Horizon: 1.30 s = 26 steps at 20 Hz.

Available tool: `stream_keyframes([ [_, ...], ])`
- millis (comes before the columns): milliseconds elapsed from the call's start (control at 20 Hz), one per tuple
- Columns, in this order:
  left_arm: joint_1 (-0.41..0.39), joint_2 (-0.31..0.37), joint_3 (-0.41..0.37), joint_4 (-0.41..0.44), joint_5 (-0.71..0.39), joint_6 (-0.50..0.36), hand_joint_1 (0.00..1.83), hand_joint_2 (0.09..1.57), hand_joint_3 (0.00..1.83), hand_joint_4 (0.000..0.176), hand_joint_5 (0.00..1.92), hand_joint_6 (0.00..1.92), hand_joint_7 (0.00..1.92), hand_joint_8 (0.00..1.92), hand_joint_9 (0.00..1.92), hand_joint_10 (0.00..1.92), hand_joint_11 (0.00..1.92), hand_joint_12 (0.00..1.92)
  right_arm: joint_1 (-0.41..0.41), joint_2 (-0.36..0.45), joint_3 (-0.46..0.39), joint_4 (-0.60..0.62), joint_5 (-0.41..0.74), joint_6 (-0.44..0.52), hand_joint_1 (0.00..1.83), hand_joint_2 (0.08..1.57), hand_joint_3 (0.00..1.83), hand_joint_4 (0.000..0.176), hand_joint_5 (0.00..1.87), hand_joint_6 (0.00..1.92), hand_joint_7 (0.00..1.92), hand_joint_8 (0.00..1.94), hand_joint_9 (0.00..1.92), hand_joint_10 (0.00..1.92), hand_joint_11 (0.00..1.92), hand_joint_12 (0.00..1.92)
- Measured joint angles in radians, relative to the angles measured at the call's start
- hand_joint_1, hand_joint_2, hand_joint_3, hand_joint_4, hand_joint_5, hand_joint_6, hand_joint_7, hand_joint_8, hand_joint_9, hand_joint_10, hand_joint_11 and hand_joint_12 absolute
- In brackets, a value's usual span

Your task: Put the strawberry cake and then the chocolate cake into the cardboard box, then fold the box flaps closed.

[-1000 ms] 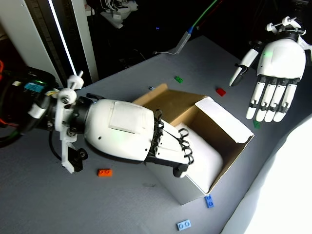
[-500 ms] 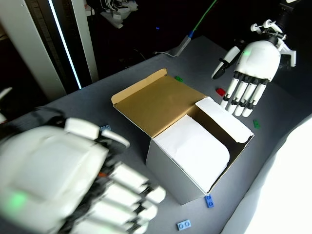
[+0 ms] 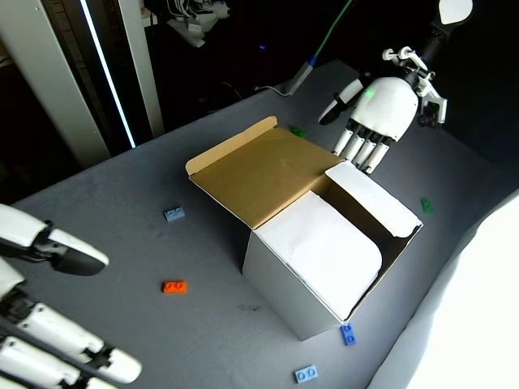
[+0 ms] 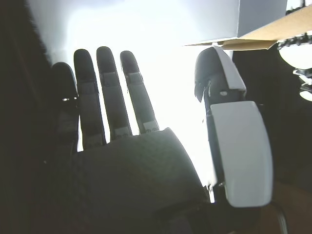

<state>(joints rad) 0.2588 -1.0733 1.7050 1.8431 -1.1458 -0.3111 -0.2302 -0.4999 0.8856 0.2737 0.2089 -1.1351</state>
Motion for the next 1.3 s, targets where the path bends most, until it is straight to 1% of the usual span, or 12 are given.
stream_keyframes([
  [100,0.008,0.011,-0.050,-0.027,-0.001,0.000,0.00,1.23,0.00,0.000,0.33,0.00,0.36,0.00,0.37,0.00,0.13,0.64,0.000,0.002,-0.003,0.000,-0.051,-0.002,0.17,1.22,0.00,0.000,0.35,0.01,0.41,0.00,0.33,0.35,0.00,1.26],
  [300,0.008,0.050,-0.148,-0.060,0.004,0.000,0.00,1.24,0.00,0.000,0.32,0.00,0.36,0.00,0.37,0.00,0.13,0.65,0.001,0.015,-0.007,0.000,-0.073,-0.006,0.13,1.23,0.00,0.000,0.33,0.00,0.42,0.01,0.31,0.34,0.00,1.21],
  [400,0.004,0.065,-0.182,-0.061,-0.006,0.000,0.00,1.23,0.00,0.000,0.32,0.00,0.34,0.00,0.36,0.00,0.12,0.65,0.001,0.016,-0.009,0.000,-0.071,-0.015,0.18,1.22,0.00,0.000,0.34,0.00,0.43,0.01,0.32,0.34,0.00,1.23],
  [500,-0.020,0.071,-0.193,-0.065,-0.026,-0.001,0.00,1.24,0.00,0.000,0.32,0.00,0.34,0.00,0.36,0.00,0.13,0.65,0.002,0.016,-0.009,0.000,-0.068,-0.019,0.18,1.22,0.00,0.000,0.33,0.00,0.42,0.00,0.31,0.34,0.00,1.26],
  [550,-0.029,0.072,-0.193,-0.076,-0.030,-0.011,0.00,1.23,0.00,0.000,0.32,0.00,0.35,0.00,0.37,0.01,0.13,0.65,0.002,0.016,-0.009,0.000,-0.064,-0.019,0.18,1.22,0.00,0.000,0.33,0.00,0.42,0.00,0.31,0.34,0.00,1.26],
  [650,-0.076,0.075,-0.190,-0.091,-0.046,-0.039,0.00,1.23,0.00,0.000,0.34,0.00,0.37,0.00,0.39,0.00,0.16,0.63,0.003,0.016,-0.011,0.000,-0.060,-0.019,0.17,1.21,0.00,0.000,0.34,0.00,0.43,0.00,0.32,0.35,0.00,1.28],
  [850,-0.167,0.074,-0.178,-0.109,-0.068,-0.053,0.00,1.24,0.00,0.000,0.32,0.00,0.37,0.00,0.38,0.00,0.15,0.61,0.006,0.015,-0.011,0.000,-0.049,-0.021,0.19,1.21,0.00,0.000,0.34,0.00,0.43,0.00,0.32,0.34,0.00,1.26],
  [1000,-0.222,0.067,-0.140,-0.119,-0.076,-0.056,0.00,1.24,0.00,0.001,0.33,0.00,0.36,0.00,0.38,0.00,0.15,0.61,0.014,0.015,-0.011,-0.005,-0.041,-0.022,0.21,1.21,0.00,0.000,0.35,0.01,0.43,0.00,0.32,0.35,0.00,1.22],
  [1050,-0.233,0.060,-0.128,-0.122,-0.074,-0.056,0.00,1.23,0.00,0.004,0.32,0.00,0.36,0.00,0.38,0.00,0.16,0.61,0.014,0.015,-0.011,-0.005,-0.041,-0.022,0.20,1.21,0.00,0.000,0.34,0.00,0.42,0.00,0.31,0.35,0.00,1.22],
  [1100,-0.237,0.052,-0.114,-0.130,-0.074,-0.057,0.00,1.23,0.00,0.002,0.33,0.00,0.36,0.00,0.38,0.00,0.16,0.61,0.014,0.013,-0.011,-0.006,-0.041,-0.022,0.21,1.21,0.00,0.000,0.34,0.00,0.41,0.00,0.31,0.35,0.00,1.22],
  [1200,-0.241,0.023,-0.072,-0.153,-0.058,-0.068,0.00,1.24,0.00,0.000,0.33,0.00,0.35,0.00,0.37,0.00,0.16,0.60,0.014,0.011,-0.011,-0.007,-0.042,-0.022,0.21,1.21,0.00,0.000,0.33,0.00,0.40,0.00,0.30,0.35,0.00,1.25],
  [1300,-0.253,-0.012,-0.026,-0.189,-0.021,-0.074,0.00,1.24,0.00,0.000,0.32,0.00,0.36,0.01,0.37,0.00,0.15,0.60,0.014,0.011,-0.011,-0.008,-0.042,-0.022,0.21,1.20,0.00,0.000,0.35,0.01,0.42,0.01,0.31,0.36,0.00,1.24],
])
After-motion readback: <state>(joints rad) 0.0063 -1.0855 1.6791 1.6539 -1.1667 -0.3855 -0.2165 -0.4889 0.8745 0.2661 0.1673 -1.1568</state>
